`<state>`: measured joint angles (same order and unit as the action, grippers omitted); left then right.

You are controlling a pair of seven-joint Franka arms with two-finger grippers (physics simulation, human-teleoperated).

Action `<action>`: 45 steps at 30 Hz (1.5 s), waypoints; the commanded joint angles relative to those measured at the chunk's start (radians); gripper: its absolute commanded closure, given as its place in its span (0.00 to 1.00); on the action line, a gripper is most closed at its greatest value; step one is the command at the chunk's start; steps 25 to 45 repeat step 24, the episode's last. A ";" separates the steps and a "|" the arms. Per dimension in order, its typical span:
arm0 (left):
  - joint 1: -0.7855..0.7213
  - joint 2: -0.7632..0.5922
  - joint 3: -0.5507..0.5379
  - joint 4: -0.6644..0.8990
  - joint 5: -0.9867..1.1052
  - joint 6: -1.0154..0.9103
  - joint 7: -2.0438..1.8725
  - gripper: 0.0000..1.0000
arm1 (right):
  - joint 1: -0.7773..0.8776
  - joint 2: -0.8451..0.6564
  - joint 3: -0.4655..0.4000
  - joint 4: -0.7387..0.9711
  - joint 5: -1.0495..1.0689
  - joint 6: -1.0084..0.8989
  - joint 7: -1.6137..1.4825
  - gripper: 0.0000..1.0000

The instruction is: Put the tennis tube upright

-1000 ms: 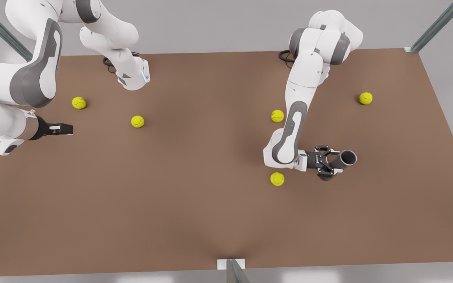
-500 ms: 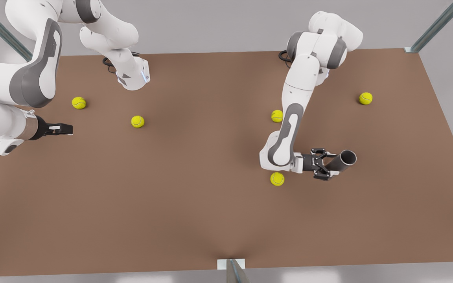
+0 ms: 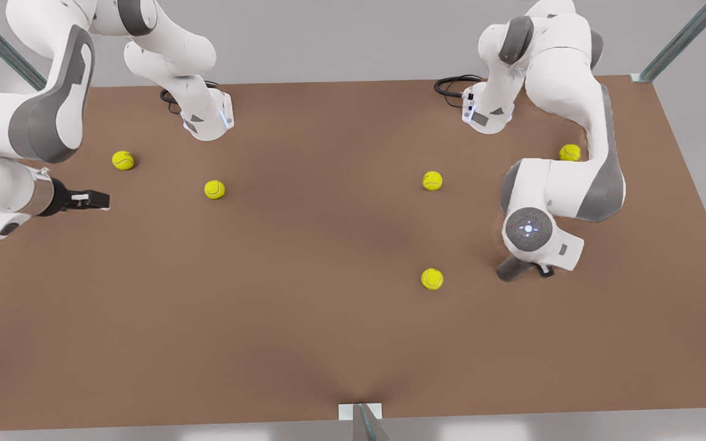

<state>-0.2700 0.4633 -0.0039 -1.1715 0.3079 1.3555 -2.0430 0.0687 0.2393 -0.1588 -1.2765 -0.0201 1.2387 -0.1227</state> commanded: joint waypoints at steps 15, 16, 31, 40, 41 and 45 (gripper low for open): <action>0.097 -0.264 -0.010 -0.155 -0.253 0.059 1.969 0.00 | -0.009 -0.071 0.002 -0.053 -0.003 0.057 0.005 0.00; 0.097 -0.264 -0.010 -0.155 -0.253 0.059 1.968 0.00 | -0.009 -0.061 0.002 -0.050 -0.003 0.056 0.005 0.00; 0.097 -0.264 -0.011 -0.155 -0.251 0.057 1.968 0.00 | -0.004 -0.054 0.002 -0.044 -0.003 0.051 0.003 0.00; 0.097 -0.264 -0.011 -0.155 -0.251 0.057 1.968 0.00 | -0.004 -0.054 0.002 -0.044 -0.003 0.051 0.003 0.00; 0.097 -0.264 -0.011 -0.155 -0.251 0.057 1.968 0.00 | -0.004 -0.054 0.002 -0.044 -0.003 0.051 0.003 0.00; 0.097 -0.264 -0.011 -0.155 -0.251 0.057 1.968 0.00 | -0.004 -0.054 0.002 -0.044 -0.003 0.051 0.003 0.00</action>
